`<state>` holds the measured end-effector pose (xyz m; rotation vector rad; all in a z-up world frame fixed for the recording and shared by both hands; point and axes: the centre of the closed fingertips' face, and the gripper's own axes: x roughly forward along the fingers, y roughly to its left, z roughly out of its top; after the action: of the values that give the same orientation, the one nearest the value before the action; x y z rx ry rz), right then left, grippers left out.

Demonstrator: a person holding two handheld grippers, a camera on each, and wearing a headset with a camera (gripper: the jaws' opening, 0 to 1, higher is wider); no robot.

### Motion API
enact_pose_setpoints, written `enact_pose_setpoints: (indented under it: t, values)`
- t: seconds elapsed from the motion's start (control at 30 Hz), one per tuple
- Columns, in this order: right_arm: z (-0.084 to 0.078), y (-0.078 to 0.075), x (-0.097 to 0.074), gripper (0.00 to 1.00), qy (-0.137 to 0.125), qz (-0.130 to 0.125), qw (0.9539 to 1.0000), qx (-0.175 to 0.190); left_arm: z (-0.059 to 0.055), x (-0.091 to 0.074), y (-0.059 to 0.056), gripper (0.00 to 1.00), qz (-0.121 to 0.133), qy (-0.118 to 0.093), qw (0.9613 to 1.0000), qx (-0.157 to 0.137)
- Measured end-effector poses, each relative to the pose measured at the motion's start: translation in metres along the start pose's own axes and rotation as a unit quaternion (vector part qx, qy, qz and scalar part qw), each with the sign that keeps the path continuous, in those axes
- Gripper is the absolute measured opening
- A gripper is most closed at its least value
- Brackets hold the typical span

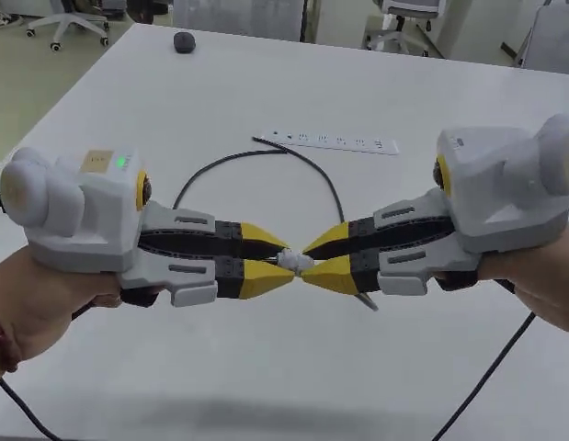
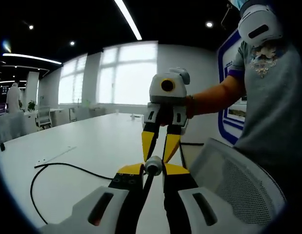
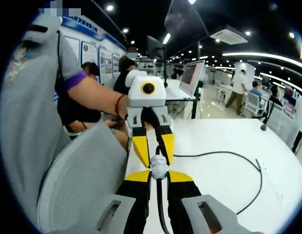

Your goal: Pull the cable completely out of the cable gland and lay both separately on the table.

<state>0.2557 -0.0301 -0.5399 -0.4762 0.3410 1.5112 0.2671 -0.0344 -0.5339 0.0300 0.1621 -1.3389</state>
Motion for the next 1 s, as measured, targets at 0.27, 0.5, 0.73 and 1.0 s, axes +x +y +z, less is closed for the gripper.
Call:
enact_pose_setpoints:
  t: [0.27,0.5,0.73,1.0]
  values:
    - [-0.006,-0.003,0.004,0.07,0.051,-0.048,0.9913,-0.112,-0.006,0.000,0.004,0.15,0.011,0.006,0.9999,-0.007]
    - [-0.012,-0.007,0.004,0.07,0.069,-0.058,0.9875,-0.129,-0.008,0.003,0.005,0.15,0.016,0.011,0.9998,-0.006]
    - [-0.010,-0.017,-0.011,0.08,0.053,-0.088,0.9906,-0.090,-0.005,-0.004,0.013,0.15,0.036,0.008,0.9993,-0.002]
    - [-0.015,-0.020,-0.008,0.04,0.069,-0.091,0.9923,-0.048,-0.003,-0.006,0.014,0.15,0.041,0.012,0.9990,0.012]
